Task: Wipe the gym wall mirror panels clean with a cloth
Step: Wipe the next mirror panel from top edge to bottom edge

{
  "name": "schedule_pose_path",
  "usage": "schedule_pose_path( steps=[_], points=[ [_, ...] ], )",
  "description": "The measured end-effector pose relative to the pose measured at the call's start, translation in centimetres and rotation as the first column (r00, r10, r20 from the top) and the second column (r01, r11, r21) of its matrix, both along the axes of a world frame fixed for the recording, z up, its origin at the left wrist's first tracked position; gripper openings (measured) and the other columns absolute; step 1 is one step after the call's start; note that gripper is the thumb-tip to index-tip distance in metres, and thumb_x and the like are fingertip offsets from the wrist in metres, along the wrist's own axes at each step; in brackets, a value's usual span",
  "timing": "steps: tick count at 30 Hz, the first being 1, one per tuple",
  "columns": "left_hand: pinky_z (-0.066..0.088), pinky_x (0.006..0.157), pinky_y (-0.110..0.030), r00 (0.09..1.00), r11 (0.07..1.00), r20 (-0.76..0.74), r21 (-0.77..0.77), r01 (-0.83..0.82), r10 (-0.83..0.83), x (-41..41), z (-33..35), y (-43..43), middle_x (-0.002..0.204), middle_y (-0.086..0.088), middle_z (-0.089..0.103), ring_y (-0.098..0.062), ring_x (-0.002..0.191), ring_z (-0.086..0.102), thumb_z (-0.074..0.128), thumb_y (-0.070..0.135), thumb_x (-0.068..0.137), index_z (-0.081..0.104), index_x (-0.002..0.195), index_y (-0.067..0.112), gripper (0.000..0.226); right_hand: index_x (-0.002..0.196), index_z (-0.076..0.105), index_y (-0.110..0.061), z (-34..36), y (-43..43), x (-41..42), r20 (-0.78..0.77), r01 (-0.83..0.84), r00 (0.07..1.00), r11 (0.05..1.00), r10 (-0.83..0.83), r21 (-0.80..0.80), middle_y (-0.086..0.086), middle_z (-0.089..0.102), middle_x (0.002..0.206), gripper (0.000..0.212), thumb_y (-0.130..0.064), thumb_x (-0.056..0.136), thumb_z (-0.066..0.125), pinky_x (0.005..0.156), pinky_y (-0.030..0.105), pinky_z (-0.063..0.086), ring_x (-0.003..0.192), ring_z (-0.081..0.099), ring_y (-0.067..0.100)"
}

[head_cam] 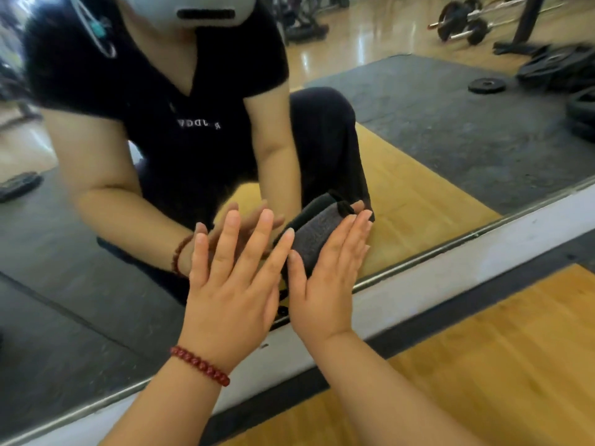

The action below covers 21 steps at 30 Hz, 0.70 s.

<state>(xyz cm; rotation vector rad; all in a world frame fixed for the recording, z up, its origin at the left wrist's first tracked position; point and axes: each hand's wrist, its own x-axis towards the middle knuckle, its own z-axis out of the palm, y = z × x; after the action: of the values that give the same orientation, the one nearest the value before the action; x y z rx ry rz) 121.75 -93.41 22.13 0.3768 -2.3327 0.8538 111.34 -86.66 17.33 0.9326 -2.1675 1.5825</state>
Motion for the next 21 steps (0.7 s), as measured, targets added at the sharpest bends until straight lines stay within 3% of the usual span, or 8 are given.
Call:
schedule_pose_path(
  steps=[4, 7, 11, 15, 16, 21],
  points=[
    [-0.006, 0.120, -0.056, 0.999, 1.000, -0.035, 0.011, -0.024, 0.024, -0.7, -0.1, 0.0, 0.164, -0.009, 0.008, -0.035, 0.151, -0.007, 0.052, 0.034, 0.094, 0.032, 0.154, 0.021, 0.064, 0.154, -0.006, -0.001, -0.3, -0.8, -1.0, -0.025, 0.055, 0.998, 0.996, -0.057, -0.070, 0.014, -0.012, 0.162, 0.073, -0.049, 0.105, 0.020, 0.123, 0.043, -0.008, 0.151, -0.015, 0.027],
    [-0.002, 0.120, -0.057, 0.999, 0.999, -0.034, 0.044, -0.027, 0.028, -0.5, 0.0, 0.5, 0.163, -0.010, 0.011, -0.034, 0.151, -0.007, 0.054, 0.032, 0.092, 0.033, 0.153, 0.022, 0.066, 0.153, -0.003, 0.002, 1.6, -0.5, -3.7, 0.072, 0.146, 0.988, 0.972, -0.134, -0.185, 0.024, -0.005, 0.162, 0.071, -0.036, 0.102, 0.029, 0.122, 0.042, -0.011, 0.149, -0.013, 0.024],
    [0.000, 0.120, -0.057, 0.996, 0.997, -0.077, 0.066, -0.029, 0.034, -1.0, 0.5, 1.3, 0.160, -0.011, 0.021, -0.034, 0.151, 0.001, 0.057, 0.028, 0.090, 0.034, 0.152, 0.023, 0.066, 0.153, 0.004, 0.003, 0.5, 0.2, -6.7, -0.020, 0.122, 0.992, 0.975, -0.127, -0.185, 0.026, 0.004, 0.162, 0.072, -0.032, 0.097, 0.032, 0.120, 0.040, -0.013, 0.150, -0.008, 0.026],
    [-0.001, 0.121, -0.053, 0.999, 0.999, -0.032, 0.052, -0.006, 0.007, -2.7, 1.4, 2.6, 0.161, -0.009, 0.018, -0.028, 0.152, -0.002, 0.057, 0.027, 0.088, 0.031, 0.152, 0.023, 0.069, 0.153, -0.006, -0.004, -4.5, 2.0, -7.6, 0.248, 0.184, 0.958, 0.972, -0.145, -0.144, 0.011, -0.010, 0.162, 0.071, -0.037, 0.099, 0.026, 0.123, 0.039, -0.010, 0.152, -0.008, 0.034],
    [-0.001, 0.122, -0.052, 1.000, 0.998, -0.025, 0.058, 0.006, -0.005, -3.3, 1.7, 3.0, 0.162, -0.009, 0.018, -0.028, 0.152, -0.001, 0.058, 0.027, 0.087, 0.030, 0.152, 0.023, 0.071, 0.152, -0.007, -0.006, -4.1, 2.0, -7.5, 0.249, 0.176, 0.959, 0.971, -0.132, -0.163, 0.009, -0.012, 0.161, 0.070, -0.038, 0.100, 0.025, 0.123, 0.037, -0.010, 0.152, -0.009, 0.034],
    [-0.003, 0.122, -0.049, 0.996, 0.998, -0.078, -0.030, 0.051, -0.053, -5.9, 4.6, 3.6, 0.161, -0.007, 0.020, -0.025, 0.152, 0.002, 0.053, 0.019, 0.090, 0.029, 0.153, 0.019, 0.067, 0.155, 0.004, -0.012, 7.2, 0.4, -7.9, -0.143, 0.104, 0.980, 0.971, -0.136, -0.214, 0.018, 0.004, 0.163, 0.063, -0.045, 0.104, 0.021, 0.121, 0.048, -0.006, 0.150, -0.010, 0.031]
  ],
)
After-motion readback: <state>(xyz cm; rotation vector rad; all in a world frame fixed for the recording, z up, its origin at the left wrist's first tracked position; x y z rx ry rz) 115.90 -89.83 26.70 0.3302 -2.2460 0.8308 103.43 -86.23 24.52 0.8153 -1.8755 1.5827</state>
